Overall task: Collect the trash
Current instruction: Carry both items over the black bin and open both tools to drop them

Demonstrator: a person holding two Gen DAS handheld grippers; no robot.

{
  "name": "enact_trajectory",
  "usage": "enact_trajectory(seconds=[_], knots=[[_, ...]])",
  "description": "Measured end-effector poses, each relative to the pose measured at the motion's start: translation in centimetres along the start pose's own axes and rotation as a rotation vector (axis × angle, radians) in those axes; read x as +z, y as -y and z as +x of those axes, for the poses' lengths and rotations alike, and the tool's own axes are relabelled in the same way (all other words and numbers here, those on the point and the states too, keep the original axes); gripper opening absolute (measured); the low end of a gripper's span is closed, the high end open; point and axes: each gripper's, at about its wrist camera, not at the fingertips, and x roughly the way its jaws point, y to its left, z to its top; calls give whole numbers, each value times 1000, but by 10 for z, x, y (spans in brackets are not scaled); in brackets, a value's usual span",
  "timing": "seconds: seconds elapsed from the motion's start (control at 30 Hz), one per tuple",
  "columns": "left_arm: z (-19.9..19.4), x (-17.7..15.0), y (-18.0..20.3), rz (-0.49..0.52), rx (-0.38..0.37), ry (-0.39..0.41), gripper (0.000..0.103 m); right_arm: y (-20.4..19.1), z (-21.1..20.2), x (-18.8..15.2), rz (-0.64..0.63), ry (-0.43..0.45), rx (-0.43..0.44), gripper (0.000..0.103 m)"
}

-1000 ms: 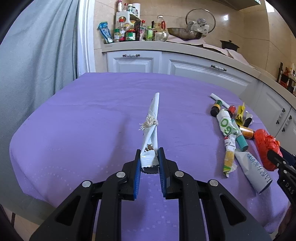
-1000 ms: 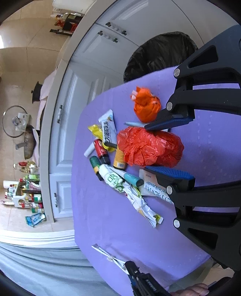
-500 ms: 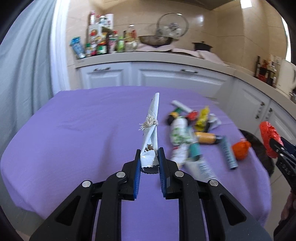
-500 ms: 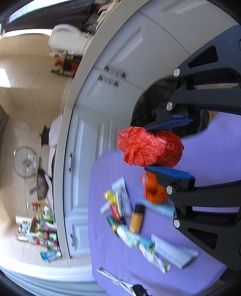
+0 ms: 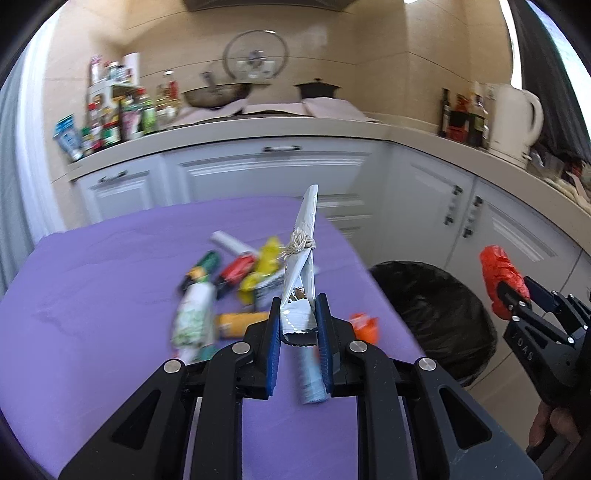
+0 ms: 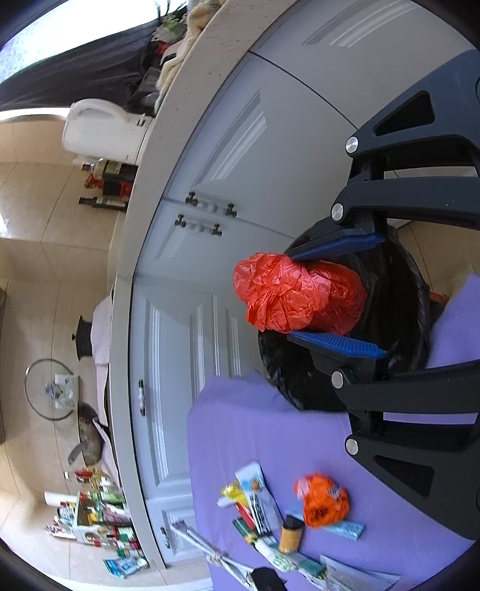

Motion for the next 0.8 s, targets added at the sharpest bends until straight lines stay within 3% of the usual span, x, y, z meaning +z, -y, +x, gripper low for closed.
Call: enact_trajectory(seconds=[0.57, 0.67, 0.8], knots=[[66, 16, 91, 125, -58, -70, 19, 38, 51, -1, 52, -60, 28, 38], [73, 17, 99, 139, -57, -71, 20, 40, 61, -2, 49, -68, 34, 42], [83, 16, 104, 146, -48, -94, 39, 43, 68, -2, 56, -78, 28, 52]])
